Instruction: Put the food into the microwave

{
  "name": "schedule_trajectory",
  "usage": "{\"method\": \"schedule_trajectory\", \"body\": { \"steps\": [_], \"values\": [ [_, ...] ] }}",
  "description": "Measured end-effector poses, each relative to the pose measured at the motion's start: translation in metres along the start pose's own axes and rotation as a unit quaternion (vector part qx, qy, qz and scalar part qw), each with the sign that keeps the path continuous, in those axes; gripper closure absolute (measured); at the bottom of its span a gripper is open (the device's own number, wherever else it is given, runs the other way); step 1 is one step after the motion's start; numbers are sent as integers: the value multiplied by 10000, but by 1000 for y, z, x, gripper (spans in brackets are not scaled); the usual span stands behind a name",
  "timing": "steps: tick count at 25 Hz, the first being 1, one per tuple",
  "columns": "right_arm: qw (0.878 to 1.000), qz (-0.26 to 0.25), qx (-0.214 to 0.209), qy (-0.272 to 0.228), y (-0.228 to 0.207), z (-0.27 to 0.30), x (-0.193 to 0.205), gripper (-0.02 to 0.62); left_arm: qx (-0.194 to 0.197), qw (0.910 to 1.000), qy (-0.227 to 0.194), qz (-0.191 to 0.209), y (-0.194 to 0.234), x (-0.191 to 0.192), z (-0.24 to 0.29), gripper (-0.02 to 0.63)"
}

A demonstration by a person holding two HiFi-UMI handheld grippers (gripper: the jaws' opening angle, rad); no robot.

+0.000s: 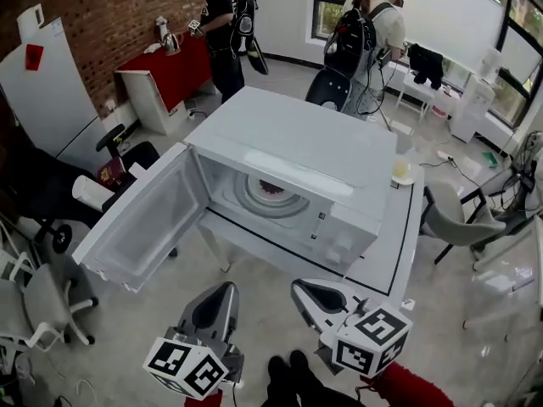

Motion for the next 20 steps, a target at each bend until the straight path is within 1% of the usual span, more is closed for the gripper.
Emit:
{"method": "schedule_trajectory", "body": {
  "steps": [4, 6, 9, 15, 18, 20],
  "values": [
    [9994, 270, 7, -234, 9, -24, 10, 581, 23, 9998, -55, 201, -22, -5, -15, 597],
    [9991, 302, -9, -301, 12, -34, 14, 581, 27, 9994, -62, 329, -32, -5, -22, 597],
    [9986, 339, 3, -409, 13, -47, 17, 583, 87, 9991, -71, 401, -43, -3, -30, 597],
    [9983, 69, 82, -580, 14, -64, 16, 583, 141, 9980, -35, 608, -57, 2, -43, 597],
    [9977, -61, 152, -661, 14, -70, 16, 583, 78, 9967, -18, 810, -62, 4, -47, 597],
    [9974, -162, 192, -680, 15, -73, 20, 583, 61, 9966, -40, 818, -65, 7, -48, 597]
  ]
}}
Point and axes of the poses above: the fingertips, and each gripper's own axes: z forward along the fingers, y to its left, x out of its underside, the point moved 8 cm from there along -z, backward along the fingers, and after that the axes turned 1 degree about -x, right-handed, at the moved point
